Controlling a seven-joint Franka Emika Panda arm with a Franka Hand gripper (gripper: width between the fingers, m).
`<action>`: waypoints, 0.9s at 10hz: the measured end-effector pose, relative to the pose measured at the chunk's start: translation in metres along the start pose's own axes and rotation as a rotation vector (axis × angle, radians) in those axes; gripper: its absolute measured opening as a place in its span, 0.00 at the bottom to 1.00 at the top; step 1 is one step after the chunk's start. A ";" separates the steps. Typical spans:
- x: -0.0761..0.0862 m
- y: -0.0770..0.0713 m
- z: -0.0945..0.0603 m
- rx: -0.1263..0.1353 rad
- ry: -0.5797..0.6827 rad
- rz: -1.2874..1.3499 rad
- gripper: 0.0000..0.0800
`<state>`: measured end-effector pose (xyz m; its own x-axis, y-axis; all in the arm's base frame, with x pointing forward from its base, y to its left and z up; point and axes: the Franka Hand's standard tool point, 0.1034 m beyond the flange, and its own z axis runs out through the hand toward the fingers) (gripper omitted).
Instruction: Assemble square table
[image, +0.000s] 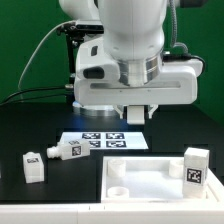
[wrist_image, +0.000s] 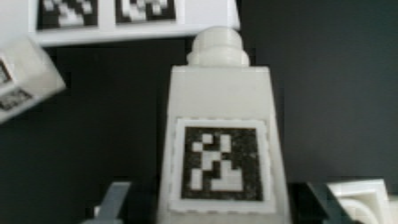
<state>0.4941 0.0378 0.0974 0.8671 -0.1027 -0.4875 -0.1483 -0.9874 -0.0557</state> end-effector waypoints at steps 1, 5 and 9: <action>-0.003 0.001 0.004 0.001 0.051 0.000 0.36; 0.044 -0.003 -0.057 0.122 0.423 -0.070 0.36; 0.061 0.009 -0.065 0.062 0.725 -0.054 0.36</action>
Offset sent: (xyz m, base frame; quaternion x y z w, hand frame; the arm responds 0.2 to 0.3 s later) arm 0.0794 -0.0058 0.0446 0.0477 0.1937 -0.0711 0.9773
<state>0.5767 0.0142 0.1242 0.9679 -0.1293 0.2155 -0.1044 -0.9869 -0.1233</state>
